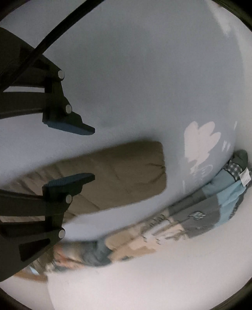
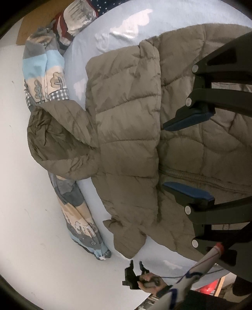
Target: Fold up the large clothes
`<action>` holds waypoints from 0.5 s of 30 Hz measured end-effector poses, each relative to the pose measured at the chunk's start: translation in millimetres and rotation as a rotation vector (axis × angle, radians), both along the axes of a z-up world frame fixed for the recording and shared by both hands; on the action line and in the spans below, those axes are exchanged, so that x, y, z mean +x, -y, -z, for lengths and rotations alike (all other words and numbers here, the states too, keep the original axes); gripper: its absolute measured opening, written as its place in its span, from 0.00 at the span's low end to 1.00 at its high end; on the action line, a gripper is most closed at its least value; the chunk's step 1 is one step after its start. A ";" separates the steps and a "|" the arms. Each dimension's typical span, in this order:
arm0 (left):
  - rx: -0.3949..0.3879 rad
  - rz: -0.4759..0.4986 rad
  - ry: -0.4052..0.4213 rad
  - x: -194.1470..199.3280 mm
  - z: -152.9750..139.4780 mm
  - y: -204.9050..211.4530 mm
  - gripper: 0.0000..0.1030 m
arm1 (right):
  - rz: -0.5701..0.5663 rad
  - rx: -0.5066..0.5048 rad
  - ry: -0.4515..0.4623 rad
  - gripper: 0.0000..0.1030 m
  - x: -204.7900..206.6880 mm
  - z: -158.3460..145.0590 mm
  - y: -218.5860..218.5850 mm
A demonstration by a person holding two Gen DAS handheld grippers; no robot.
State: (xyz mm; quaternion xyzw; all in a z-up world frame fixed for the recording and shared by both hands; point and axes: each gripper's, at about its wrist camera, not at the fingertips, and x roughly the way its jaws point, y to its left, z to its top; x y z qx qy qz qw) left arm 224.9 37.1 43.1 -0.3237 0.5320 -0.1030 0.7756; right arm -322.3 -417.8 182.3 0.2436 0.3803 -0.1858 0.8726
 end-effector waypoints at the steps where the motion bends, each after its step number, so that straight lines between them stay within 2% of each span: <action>1: -0.014 -0.006 0.008 6.3 4.1 1.3 0.37 | -0.004 -0.001 -0.005 0.57 2.0 1.6 -0.3; 4: -0.018 -0.032 0.024 19.1 15.0 6.9 0.37 | -0.012 -0.003 -0.016 0.57 6.6 7.0 -0.8; 8: -0.075 -0.092 0.068 34.3 31.1 12.4 0.37 | -0.014 0.000 -0.024 0.57 10.9 12.1 -0.8; 9: -0.065 -0.097 0.082 35.0 30.6 15.0 0.33 | -0.016 -0.002 -0.027 0.57 12.6 13.1 -1.1; 10: -0.055 -0.098 0.095 34.9 29.5 16.1 0.22 | -0.016 -0.008 -0.029 0.57 13.8 13.8 -1.8; 11: -0.049 -0.092 0.115 33.7 26.8 18.0 0.16 | -0.016 -0.012 -0.029 0.57 15.3 14.4 -2.2; 15: -0.013 -0.063 0.179 25.4 3.3 24.3 0.12 | -0.014 -0.014 -0.028 0.57 19.4 16.0 -1.5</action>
